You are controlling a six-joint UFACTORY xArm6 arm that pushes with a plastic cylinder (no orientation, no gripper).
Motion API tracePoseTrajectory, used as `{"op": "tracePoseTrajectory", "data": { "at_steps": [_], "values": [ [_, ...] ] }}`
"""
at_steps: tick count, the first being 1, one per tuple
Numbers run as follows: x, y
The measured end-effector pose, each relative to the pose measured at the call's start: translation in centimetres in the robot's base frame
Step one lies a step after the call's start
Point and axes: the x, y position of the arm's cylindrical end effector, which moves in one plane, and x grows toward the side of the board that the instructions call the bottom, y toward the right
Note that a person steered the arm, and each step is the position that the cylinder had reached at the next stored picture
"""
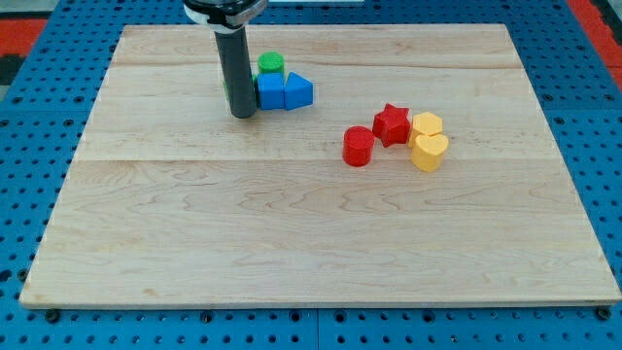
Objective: Place the green circle in between the blue blocks
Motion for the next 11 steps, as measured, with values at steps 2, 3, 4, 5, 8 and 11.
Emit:
{"op": "tracePoseTrajectory", "data": {
  "at_steps": [2, 3, 4, 5, 8, 11],
  "values": [
    [-6.0, -0.9],
    [-7.5, -0.5],
    [-9.8, 2.2],
    [-9.8, 4.5],
    [-7.1, 7.6],
    [-6.5, 13.9]
  ]
}}
